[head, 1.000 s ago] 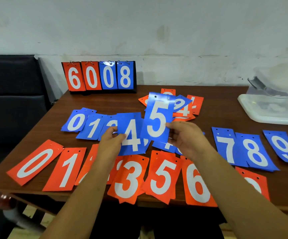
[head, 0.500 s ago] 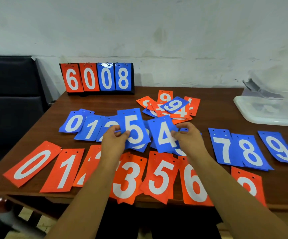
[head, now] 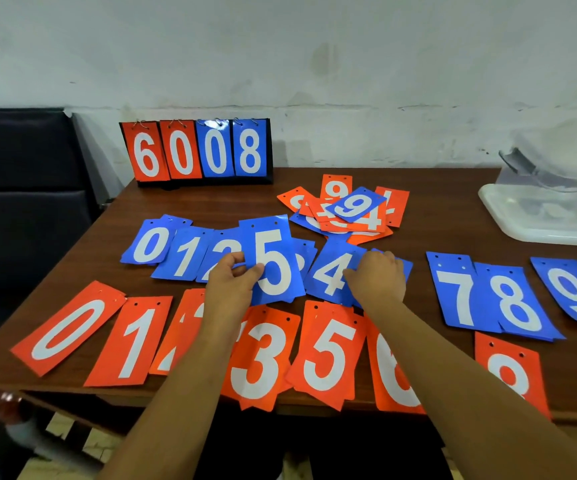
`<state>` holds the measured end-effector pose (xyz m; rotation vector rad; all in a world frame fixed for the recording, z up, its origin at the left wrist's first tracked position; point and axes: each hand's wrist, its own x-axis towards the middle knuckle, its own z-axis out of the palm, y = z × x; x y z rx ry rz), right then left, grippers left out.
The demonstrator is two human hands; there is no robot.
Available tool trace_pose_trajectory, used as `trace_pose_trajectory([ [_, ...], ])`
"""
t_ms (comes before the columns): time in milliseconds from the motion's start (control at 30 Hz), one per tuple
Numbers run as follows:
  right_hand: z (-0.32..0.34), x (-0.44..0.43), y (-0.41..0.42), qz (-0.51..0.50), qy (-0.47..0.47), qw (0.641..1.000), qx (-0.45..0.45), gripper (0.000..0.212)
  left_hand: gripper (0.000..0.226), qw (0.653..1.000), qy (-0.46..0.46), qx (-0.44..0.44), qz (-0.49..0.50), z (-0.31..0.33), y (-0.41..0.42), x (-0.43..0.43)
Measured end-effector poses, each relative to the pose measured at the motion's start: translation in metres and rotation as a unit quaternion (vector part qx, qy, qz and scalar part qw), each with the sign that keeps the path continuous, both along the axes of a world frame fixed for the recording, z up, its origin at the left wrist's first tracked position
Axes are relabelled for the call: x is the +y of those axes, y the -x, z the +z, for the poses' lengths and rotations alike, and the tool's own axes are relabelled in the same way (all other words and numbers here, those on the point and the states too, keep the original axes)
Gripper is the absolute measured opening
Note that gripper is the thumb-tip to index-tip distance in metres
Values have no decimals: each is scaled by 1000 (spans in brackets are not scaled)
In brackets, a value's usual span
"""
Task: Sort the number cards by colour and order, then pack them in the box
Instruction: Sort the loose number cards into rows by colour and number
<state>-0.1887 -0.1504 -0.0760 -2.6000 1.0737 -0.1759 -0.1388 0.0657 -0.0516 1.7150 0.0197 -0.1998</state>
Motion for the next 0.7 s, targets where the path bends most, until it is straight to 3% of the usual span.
trace_pose_trajectory([
  [167,17,-11,26,62,-8,997,-34,34,28,1000,1,1,-25,0,2,-8],
  [333,21,-32,61,171,14,983,70,45,30,999,-2,-3,-47,0,9,-25],
  [700,36,-99,90,178,-28,978,107,38,33,992,-16,21,-120,7,25,-66],
])
